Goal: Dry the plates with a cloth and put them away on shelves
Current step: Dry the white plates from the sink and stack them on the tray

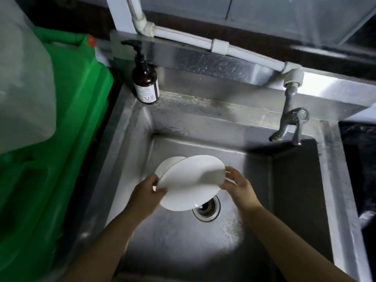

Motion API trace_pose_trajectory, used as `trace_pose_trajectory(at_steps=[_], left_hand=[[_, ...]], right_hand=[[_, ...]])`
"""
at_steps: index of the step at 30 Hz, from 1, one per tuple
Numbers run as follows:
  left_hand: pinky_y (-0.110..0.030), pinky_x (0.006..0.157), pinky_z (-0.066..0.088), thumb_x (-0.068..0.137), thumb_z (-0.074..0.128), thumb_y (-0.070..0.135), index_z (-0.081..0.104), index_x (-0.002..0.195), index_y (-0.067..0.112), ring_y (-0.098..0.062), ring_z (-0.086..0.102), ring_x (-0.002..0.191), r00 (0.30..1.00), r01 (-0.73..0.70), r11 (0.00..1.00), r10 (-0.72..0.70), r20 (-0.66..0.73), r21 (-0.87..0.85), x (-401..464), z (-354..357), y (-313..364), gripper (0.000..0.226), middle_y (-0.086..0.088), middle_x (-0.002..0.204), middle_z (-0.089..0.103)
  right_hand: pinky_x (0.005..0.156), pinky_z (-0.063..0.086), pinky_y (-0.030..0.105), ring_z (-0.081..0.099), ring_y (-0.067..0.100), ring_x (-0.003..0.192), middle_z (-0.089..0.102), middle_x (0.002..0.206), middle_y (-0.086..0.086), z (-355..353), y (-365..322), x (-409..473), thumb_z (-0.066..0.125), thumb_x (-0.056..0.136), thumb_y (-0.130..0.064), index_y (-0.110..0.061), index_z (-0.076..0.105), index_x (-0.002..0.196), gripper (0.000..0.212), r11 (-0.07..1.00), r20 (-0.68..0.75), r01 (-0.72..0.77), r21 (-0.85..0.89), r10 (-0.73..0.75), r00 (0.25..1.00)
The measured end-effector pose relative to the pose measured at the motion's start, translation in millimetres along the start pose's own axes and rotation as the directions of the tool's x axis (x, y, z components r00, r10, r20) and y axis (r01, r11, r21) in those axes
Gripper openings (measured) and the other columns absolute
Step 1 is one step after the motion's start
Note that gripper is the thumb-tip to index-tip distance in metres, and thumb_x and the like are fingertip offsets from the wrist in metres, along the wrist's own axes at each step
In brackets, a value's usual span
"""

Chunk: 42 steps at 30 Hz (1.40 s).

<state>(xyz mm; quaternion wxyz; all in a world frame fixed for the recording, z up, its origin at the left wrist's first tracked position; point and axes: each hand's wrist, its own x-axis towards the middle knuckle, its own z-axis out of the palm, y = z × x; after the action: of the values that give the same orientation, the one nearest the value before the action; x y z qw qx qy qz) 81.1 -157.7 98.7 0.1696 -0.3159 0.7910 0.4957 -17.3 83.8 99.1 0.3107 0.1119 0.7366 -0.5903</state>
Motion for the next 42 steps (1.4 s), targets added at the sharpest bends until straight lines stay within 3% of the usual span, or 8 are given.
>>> trace_pose_trajectory(at_steps=[6,11,19,24,30,34,38,42], left_hand=[[-0.026,0.065,0.046,0.093,0.058,0.017,0.043,0.100,0.026,-0.016,0.061,0.084,0.980,-0.199,0.946,0.191,0.055,0.256,-75.3,-13.8,15.7,0.020,0.003,0.096,0.061],[-0.033,0.084,0.050,0.094,0.053,0.014,0.033,0.146,0.029,-0.027,0.061,0.103,0.950,-0.312,0.858,0.290,0.116,0.407,-116.2,-13.2,26.8,0.057,-0.006,0.117,0.062],[-0.037,0.093,0.049,0.091,0.052,0.010,0.048,0.136,0.021,-0.025,0.058,0.112,0.944,-0.318,0.880,0.262,0.199,0.353,-162.2,20.3,34.8,0.046,-0.002,0.124,0.062],[-0.039,0.098,0.048,0.091,0.051,0.009,0.047,0.137,0.022,-0.023,0.055,0.118,0.952,-0.284,0.910,0.231,0.200,0.302,-189.7,56.5,31.9,0.048,0.001,0.129,0.060],[-0.051,0.091,0.054,0.088,0.050,0.005,0.051,0.131,0.027,-0.025,0.057,0.115,0.979,-0.161,0.983,0.148,0.136,0.084,-217.7,106.4,21.1,0.048,0.003,0.123,0.062],[-0.036,0.071,0.059,0.090,0.048,-0.007,0.049,0.134,0.020,-0.026,0.055,0.113,0.993,-0.066,0.995,0.072,0.089,-0.070,-237.9,136.9,20.3,0.052,-0.001,0.123,0.059],[-0.033,0.066,0.059,0.092,0.052,-0.007,0.050,0.133,0.016,-0.025,0.055,0.113,0.996,-0.014,0.979,0.031,0.079,-0.204,-263.1,156.0,27.5,0.047,-0.003,0.128,0.058],[-0.031,0.065,0.060,0.092,0.053,-0.008,0.050,0.125,0.022,-0.024,0.056,0.113,0.996,-0.006,0.940,0.037,0.086,-0.340,-286.7,164.8,38.5,0.045,0.002,0.127,0.059]], right_hand=[[0.090,0.051,0.032,0.064,0.017,0.106,0.067,0.114,0.009,-12.4,-11.4,-64.8,0.066,0.070,-0.012,-0.010,0.061,0.114,0.045,0.980,0.064,0.198,0.028,-0.200,0.978],[0.091,0.049,0.031,0.062,0.016,0.109,0.067,0.112,0.002,-22.9,-6.3,-103.8,0.067,0.069,-0.009,-0.013,0.059,0.114,0.045,0.969,0.083,0.240,0.052,-0.243,0.966],[0.109,0.042,0.047,0.055,0.020,0.124,0.060,0.130,0.006,-68.8,22.5,-143.0,0.067,0.085,0.006,-0.017,0.056,0.127,0.049,0.971,0.066,0.237,0.035,-0.239,0.969],[0.106,0.036,0.023,0.037,0.009,0.136,0.042,0.147,-0.003,-122.6,64.9,-191.1,0.066,0.090,-0.004,-0.016,0.040,0.145,0.062,0.980,0.042,0.166,-0.108,-0.163,0.986],[0.109,0.021,0.017,0.037,0.018,0.140,0.045,0.148,-0.001,-196.0,137.4,-276.8,0.063,0.091,-0.045,-0.026,0.043,0.145,0.061,0.645,-0.013,0.147,-0.750,-0.236,0.972],[0.122,0.007,0.039,0.006,0.018,0.151,0.018,0.161,-0.008,-222.0,186.5,-319.2,0.012,0.060,-0.100,-0.043,0.023,0.150,0.108,0.456,0.083,0.141,-0.879,-0.145,0.986],[0.120,-0.008,0.046,-0.015,0.024,0.150,-0.007,0.164,-0.005,-222.8,205.2,-331.4,0.028,0.072,-0.087,-0.046,-0.008,0.150,0.095,0.279,0.159,0.176,-0.944,-0.082,0.984],[0.118,-0.003,0.055,-0.006,0.035,0.150,0.001,0.164,-0.001,-206.3,203.5,-321.9,0.045,0.094,-0.050,-0.036,-0.004,0.154,0.079,0.262,0.155,0.172,-0.950,-0.082,0.984]])
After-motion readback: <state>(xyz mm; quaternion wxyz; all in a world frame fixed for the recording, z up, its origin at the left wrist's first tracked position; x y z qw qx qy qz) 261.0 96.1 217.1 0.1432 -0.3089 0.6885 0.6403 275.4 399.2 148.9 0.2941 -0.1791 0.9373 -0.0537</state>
